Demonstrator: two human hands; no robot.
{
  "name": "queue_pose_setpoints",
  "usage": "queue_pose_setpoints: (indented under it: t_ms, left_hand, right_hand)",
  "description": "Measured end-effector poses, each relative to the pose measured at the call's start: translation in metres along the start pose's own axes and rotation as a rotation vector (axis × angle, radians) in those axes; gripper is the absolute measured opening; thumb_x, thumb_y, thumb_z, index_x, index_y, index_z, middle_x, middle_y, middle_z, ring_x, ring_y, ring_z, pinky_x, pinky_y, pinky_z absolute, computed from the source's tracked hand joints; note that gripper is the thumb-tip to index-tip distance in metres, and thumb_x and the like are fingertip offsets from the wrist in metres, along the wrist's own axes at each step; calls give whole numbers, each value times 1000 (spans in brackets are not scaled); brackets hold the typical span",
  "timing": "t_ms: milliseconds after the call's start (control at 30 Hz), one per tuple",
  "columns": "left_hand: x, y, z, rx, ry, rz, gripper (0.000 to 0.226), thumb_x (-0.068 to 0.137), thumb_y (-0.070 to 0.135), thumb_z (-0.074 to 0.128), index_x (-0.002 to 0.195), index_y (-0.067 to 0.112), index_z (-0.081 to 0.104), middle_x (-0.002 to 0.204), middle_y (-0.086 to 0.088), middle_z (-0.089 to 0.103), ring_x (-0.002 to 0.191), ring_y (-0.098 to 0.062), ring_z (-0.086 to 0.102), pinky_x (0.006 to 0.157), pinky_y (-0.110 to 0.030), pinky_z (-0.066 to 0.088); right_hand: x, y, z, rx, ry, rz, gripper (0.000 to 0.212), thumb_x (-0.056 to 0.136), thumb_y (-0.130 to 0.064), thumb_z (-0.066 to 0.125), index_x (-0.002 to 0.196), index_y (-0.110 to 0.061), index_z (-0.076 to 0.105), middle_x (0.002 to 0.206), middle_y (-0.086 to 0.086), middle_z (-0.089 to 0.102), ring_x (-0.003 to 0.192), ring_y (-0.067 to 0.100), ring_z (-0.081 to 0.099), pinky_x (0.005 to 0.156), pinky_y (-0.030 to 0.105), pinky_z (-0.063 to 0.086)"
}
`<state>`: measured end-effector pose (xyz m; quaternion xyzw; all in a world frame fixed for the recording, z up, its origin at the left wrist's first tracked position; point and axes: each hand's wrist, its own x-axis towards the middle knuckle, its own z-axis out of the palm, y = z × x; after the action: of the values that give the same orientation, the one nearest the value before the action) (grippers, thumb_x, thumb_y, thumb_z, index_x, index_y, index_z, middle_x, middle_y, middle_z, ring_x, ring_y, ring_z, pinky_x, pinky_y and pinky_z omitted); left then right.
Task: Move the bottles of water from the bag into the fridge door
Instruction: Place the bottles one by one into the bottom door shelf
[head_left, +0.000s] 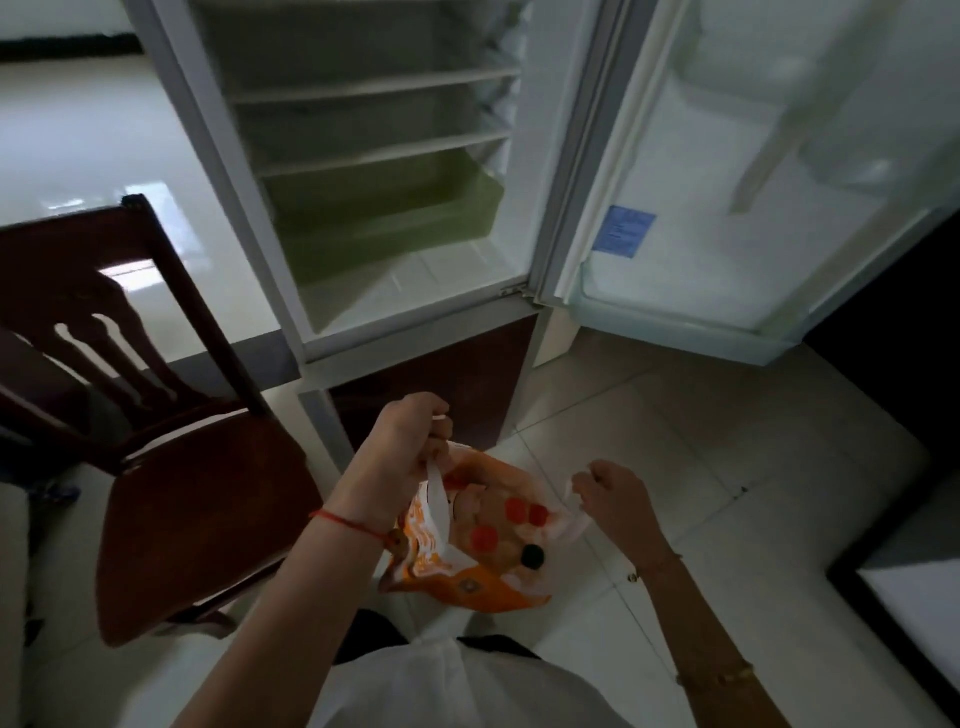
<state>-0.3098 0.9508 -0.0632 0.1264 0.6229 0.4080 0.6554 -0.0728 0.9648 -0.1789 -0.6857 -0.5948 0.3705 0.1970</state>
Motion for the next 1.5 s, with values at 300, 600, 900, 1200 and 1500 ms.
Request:
queue_pose_setpoints:
  t_ms: [300, 600, 900, 1200, 1500]
  left_hand:
    - [10, -3, 73, -40, -96, -1, 16, 93, 10, 38, 77, 14, 38, 35, 7, 28, 24, -4, 21, 30, -11, 19]
    - [28, 23, 121, 7, -196, -46, 28, 95, 11, 33, 68, 17, 33, 32, 9, 25, 20, -2, 19, 27, -7, 15]
    - [75, 68, 149, -14, -217, -60, 28, 95, 10, 33, 69, 18, 30, 35, 9, 25, 21, -2, 18, 26, -9, 16]
    - [111, 106, 167, 95, -253, -87, 25, 96, 12, 34, 72, 18, 35, 32, 9, 26, 20, -2, 19, 27, -8, 16]
    - [131, 138, 179, 103, -315, -123, 30, 98, 15, 32, 69, 19, 34, 30, 8, 24, 20, -2, 18, 28, -6, 14]
  right_hand:
    - [20, 54, -37, -26, 33, 108, 29, 87, -18, 56, 78, 10, 52, 70, 23, 56, 63, 19, 48, 58, 29, 34]
    - [49, 45, -46, -39, 284, -87, 12, 87, -22, 64, 91, -12, 59, 88, -1, 60, 78, 14, 57, 71, 21, 45]
    - [125, 25, 14, -222, -485, 13, 9, 93, -33, 54, 96, -25, 57, 100, 8, 57, 74, 11, 51, 65, 16, 45]
    - [178, 22, 30, -100, -328, 32, 52, 92, -37, 58, 135, -12, 45, 131, 5, 54, 114, 19, 54, 94, 24, 45]
    - [194, -1, -19, -43, -11, -85, 38, 84, -49, 55, 91, -14, 68, 77, -1, 65, 66, 9, 59, 64, 13, 47]
